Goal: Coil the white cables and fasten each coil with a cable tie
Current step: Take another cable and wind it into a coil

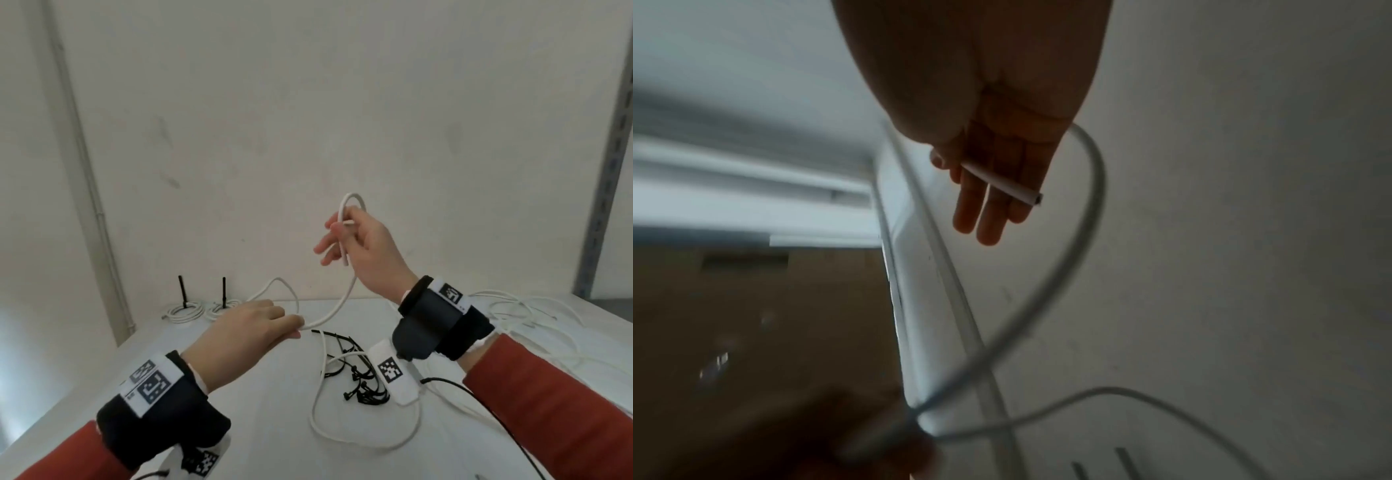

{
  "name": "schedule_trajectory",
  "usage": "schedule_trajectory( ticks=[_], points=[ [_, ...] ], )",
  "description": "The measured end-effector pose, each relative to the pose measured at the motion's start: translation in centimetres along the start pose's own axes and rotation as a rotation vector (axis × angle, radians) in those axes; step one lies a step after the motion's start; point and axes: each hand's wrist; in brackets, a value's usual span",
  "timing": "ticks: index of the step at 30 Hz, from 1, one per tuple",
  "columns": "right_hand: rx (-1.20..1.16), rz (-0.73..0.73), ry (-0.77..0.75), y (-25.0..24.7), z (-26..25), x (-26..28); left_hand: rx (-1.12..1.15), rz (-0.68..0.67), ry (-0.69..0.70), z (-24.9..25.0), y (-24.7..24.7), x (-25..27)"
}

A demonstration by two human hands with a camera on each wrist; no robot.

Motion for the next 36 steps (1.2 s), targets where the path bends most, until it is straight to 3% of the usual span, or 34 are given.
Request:
schedule_trajectory(
  ticks=[3, 5, 9, 10, 14, 16, 21, 25, 30, 36],
  points=[
    [0.593, -0.271, -0.199, 0.0, 1.0, 0.9, -0.005, -0.021, 0.013, -0.1, -1.0, 0.3],
    [0.923, -0.349, -0.377, 0.0, 1.5, 1.4, 0.017, -0.045, 0.02, -0.3, -1.4, 0.6],
    [1.105, -0.433, -0.657, -0.3, 2.6, 1.8, 0.013, -0.047, 0.049, -0.4, -1.9, 0.4],
    [1.086, -0.466, -0.632, -0.5, 2.8, 1.8, 0.018, -0.04, 0.053, -0.5, -2.0, 0.3],
    [0.891, -0.627, -0.228, -1.8, 2.4, 2.3, 0.059, 0.006, -0.01, -1.7, -2.9, 0.1],
    [0.764, -0.638, -0.126, -2.1, 1.7, 2.7, 0.069, 0.048, -0.043, -2.2, -3.5, -0.3],
    [0.549, -0.566, -0.069, -2.1, 0.3, 3.8, 0.102, 0.152, -0.093, -2.1, -4.4, -2.4],
    [0.05, -0.405, 0.151, -1.6, -0.4, 4.4, 0.204, 0.225, -0.222, -2.1, -4.5, -4.3],
    [-0.501, -0.244, 0.256, -1.5, -1.5, 4.5, 0.5, 0.291, -0.376, -0.9, -2.7, -6.2],
    [-0.938, -0.08, 0.275, -2.4, -3.0, 3.6, 0.947, 0.344, -0.564, 0.9, 0.5, -7.4]
  ],
)
Point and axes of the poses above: each hand's wrist, its own x-axis away from the middle knuckle, its own y-axis out of the palm, z = x × y, and after that the axes turned 2 degrees about z, right-handed
